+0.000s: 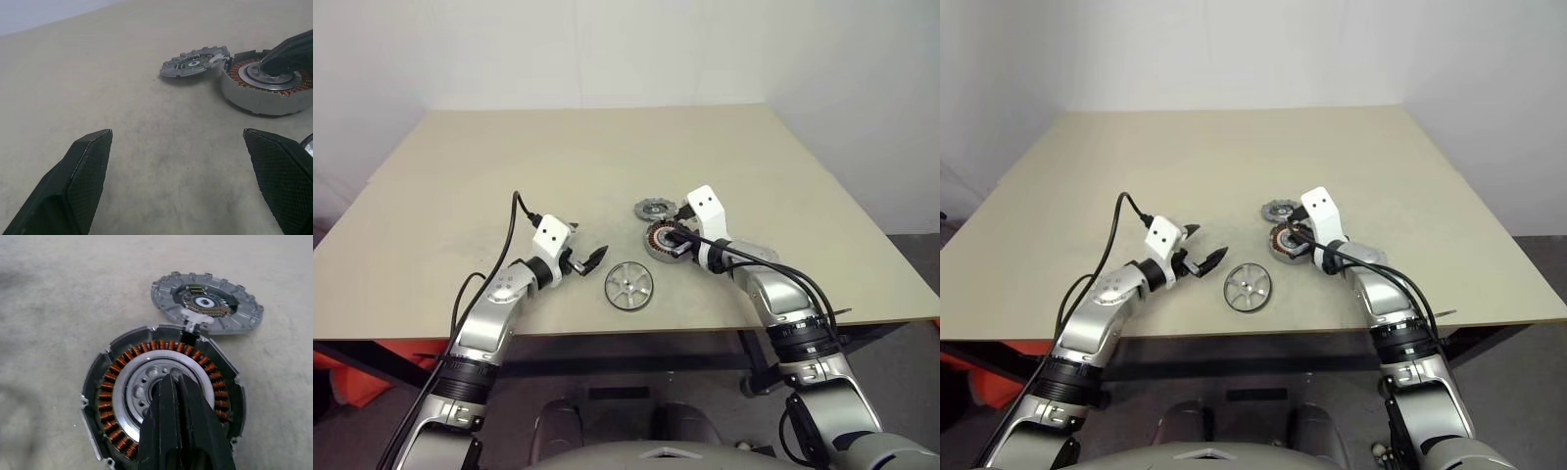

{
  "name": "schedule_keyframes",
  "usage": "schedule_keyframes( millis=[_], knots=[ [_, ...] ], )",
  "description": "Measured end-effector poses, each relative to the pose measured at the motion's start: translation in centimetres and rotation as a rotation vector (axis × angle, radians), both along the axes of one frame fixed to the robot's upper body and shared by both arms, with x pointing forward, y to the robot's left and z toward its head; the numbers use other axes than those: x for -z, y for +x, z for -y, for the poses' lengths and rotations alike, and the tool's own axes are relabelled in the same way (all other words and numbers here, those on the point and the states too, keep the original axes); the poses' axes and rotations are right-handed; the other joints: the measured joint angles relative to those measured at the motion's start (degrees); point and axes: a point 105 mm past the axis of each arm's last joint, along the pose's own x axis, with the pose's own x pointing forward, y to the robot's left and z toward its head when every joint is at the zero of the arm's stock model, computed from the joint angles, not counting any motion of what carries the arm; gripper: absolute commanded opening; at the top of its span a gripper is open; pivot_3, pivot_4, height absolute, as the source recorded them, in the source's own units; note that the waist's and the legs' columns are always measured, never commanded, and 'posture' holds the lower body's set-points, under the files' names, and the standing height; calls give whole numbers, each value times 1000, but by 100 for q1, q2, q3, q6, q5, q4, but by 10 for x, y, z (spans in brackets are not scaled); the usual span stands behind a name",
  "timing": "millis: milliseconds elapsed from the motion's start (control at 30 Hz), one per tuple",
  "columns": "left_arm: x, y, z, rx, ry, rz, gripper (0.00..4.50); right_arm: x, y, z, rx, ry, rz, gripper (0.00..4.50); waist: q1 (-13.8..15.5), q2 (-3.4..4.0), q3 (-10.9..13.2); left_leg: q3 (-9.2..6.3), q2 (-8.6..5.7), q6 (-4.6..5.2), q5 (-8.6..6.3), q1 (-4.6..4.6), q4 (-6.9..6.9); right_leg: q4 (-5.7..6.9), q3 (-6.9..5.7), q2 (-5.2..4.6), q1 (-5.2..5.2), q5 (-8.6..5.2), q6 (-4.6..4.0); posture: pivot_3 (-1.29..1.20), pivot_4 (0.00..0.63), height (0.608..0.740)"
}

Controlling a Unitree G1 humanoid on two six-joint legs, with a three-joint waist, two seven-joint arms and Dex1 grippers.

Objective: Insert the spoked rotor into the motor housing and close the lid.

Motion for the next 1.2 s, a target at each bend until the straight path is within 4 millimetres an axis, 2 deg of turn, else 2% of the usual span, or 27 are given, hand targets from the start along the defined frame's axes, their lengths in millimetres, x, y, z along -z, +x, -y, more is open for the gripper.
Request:
schedule_keyframes(
  millis=[200, 467, 567, 633, 700, 900, 1000, 1200],
  knots=[
    [0, 0, -1, -3, 1, 1, 4500, -4, 3, 0, 4, 1, 1, 130, -5, 0, 0, 0, 0, -2, 2, -3, 0, 0, 0, 0, -2, 0, 1, 0, 0, 740],
    [0, 0, 0, -3, 1, 1, 4500, -24, 9, -2, -3, 15, 47, 130, -2, 1, 0, 0, 1, 1, 0, -13, -2, -3, -1, 0, -7, 1, -1, 0, 0, 740],
    [0, 0, -1, -4, 1, 1, 4500, -18, 6, -4, -15, 13, 26, 130, -1, 0, 0, 0, 1, 0, 0, -14, -2, -5, -1, -1, -6, 1, -2, 0, 0, 740],
    [0, 0, -1, -5, 1, 1, 4500, -4, 0, -7, -29, 13, -16, 130, -2, 0, 0, 0, 1, 3, -2, -13, -2, -5, -1, 0, -6, 1, -1, 0, 0, 740],
    [1, 0, -2, -10, 0, -1, 4500, 1, -4, -11, -48, 10, -13, 130, -7, 1, -4, 0, 1, 8, -5, -3, -2, -5, 0, -1, 1, 1, -1, 0, 0, 740],
    [2, -1, -3, -12, -1, -6, 4500, 4, -2, -10, -34, 16, -17, 130, -39, -1, -5, -3, 0, 10, -6, 74, -6, -49, -17, 0, 84, -4, 7, 0, 0, 740],
    [4, -1, -3, -13, -2, -10, 4500, -1, 3, -3, -8, 21, -12, 130, -40, -3, -3, -6, -1, 10, -6, 65, -6, -68, -18, -7, 84, -4, 10, 0, 0, 740],
    [11, -4, 3, -21, -91, -99, 4500, -30, 13, 1, 12, 59, 61, 130, -39, -3, -3, -2, 1, 20, -13, 65, -18, -60, -18, -3, 77, -1, 12, 0, 0, 740]
  ],
)
